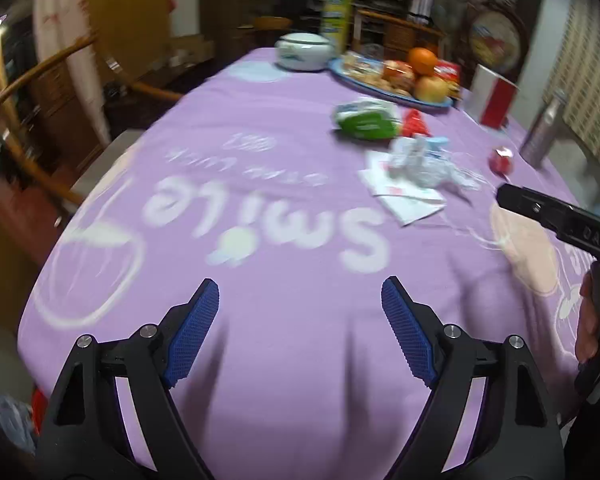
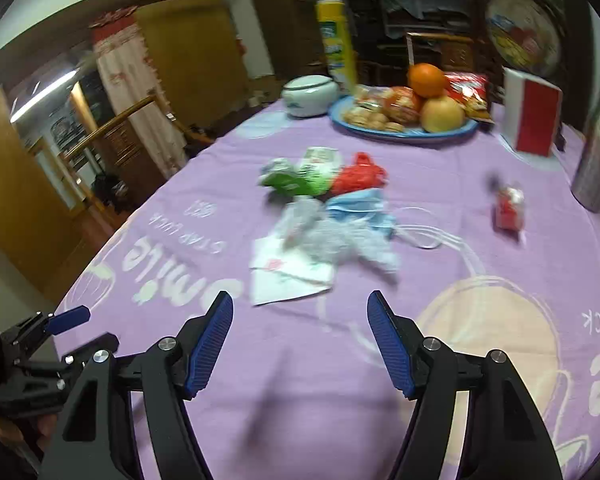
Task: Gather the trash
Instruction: 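Move both empty tools back over the table toward the tissues and bags, then grasp the white tissue with the left tool while the right tool grasps the clear plastic bag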
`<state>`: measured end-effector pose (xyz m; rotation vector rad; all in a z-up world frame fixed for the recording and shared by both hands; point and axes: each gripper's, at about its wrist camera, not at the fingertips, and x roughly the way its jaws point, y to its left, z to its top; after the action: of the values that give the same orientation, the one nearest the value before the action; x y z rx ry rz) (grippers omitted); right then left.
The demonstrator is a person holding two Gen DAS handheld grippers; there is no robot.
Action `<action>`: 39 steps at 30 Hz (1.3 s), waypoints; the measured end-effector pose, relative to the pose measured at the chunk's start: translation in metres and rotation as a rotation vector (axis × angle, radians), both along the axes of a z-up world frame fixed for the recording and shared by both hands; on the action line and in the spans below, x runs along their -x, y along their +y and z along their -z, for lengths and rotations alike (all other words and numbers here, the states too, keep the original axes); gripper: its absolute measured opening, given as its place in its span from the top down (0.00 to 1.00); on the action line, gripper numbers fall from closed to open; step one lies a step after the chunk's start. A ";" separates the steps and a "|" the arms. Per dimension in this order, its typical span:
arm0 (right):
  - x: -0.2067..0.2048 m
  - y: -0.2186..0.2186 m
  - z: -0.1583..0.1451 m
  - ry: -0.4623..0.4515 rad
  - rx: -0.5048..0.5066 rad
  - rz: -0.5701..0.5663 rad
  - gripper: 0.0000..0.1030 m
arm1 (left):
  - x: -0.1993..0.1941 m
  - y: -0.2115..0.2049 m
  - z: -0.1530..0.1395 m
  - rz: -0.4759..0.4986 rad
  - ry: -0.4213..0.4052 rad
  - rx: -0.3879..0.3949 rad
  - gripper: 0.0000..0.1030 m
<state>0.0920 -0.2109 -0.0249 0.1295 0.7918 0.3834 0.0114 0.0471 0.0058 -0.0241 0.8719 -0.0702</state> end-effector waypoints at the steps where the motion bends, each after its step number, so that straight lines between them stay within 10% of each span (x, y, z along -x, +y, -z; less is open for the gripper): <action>1: -0.002 -0.006 0.000 0.003 0.000 0.019 0.33 | -0.007 -0.011 0.000 0.023 -0.001 -0.018 0.21; 29: -0.032 -0.067 0.034 0.119 -0.140 0.194 0.26 | -0.135 -0.108 0.049 0.203 0.102 0.033 0.19; 39: -0.034 -0.070 0.038 0.127 -0.138 0.213 0.26 | -0.131 -0.100 0.045 0.226 0.060 -0.002 0.93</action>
<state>0.1262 -0.2806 -0.0626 0.3675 0.8674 0.2293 0.1423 -0.0528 -0.0396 0.0746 0.9321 -0.2808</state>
